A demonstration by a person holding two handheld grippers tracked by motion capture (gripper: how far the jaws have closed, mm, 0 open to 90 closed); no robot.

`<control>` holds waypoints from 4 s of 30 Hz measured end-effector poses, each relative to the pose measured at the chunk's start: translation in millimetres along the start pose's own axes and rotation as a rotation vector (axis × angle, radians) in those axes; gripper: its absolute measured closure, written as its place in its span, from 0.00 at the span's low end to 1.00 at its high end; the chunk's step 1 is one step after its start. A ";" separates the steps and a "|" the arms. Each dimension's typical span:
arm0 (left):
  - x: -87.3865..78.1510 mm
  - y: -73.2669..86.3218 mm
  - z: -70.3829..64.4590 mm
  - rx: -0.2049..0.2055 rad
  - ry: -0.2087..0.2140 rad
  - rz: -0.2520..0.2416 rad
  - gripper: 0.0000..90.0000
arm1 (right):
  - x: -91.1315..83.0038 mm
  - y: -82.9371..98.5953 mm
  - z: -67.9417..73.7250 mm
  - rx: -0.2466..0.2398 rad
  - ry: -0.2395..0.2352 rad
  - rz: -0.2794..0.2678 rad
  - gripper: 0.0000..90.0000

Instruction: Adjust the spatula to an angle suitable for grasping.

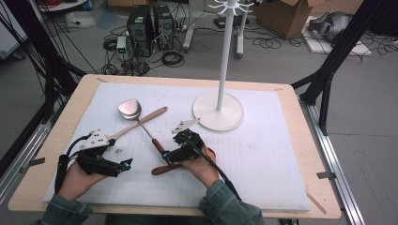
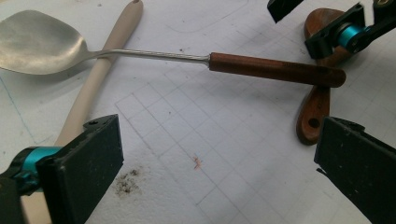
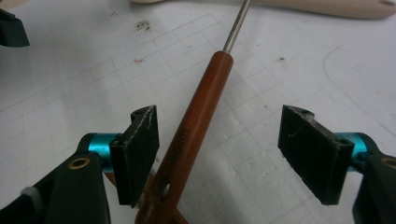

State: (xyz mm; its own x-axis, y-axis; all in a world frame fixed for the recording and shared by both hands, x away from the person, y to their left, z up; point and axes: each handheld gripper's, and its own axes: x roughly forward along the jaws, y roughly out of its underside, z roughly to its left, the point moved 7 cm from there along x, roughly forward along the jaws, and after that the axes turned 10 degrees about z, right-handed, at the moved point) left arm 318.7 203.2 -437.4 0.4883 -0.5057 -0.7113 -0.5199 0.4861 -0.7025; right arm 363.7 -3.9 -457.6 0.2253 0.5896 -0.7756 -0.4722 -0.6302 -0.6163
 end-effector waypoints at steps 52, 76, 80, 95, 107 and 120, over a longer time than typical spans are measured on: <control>-1.1 1.5 2.7 -0.011 -0.002 -0.004 0.02 | 39.2 -11.0 -16.4 0.053 0.151 0.121 0.82; -1.1 1.5 3.2 -0.013 -0.004 -0.003 0.02 | 8.2 -12.6 -21.5 0.013 0.176 0.014 0.82; -0.9 1.3 3.0 -0.008 -0.005 -0.002 0.02 | -4.3 -7.5 -19.1 -0.001 0.164 -0.005 0.82; 1.0 -1.3 -3.2 0.013 0.004 -0.003 0.02 | -46.1 27.7 -1.5 -0.083 0.046 -0.003 0.82; 2.5 -1.7 -5.7 0.016 0.011 0.000 0.02 | -48.2 60.0 -3.1 -0.131 -0.045 0.056 0.82; 3.5 -1.5 -6.3 0.014 0.016 0.000 0.02 | -42.8 74.6 -16.8 -0.136 -0.086 0.064 0.81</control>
State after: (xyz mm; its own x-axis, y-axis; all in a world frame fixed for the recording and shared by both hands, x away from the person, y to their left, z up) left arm 316.9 196.2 -438.6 0.4771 -0.5167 -0.7109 -0.5098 0.4963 -0.7027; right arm 333.2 -84.6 -472.7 0.1223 0.5836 -0.8028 -0.3618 -0.7270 -0.5836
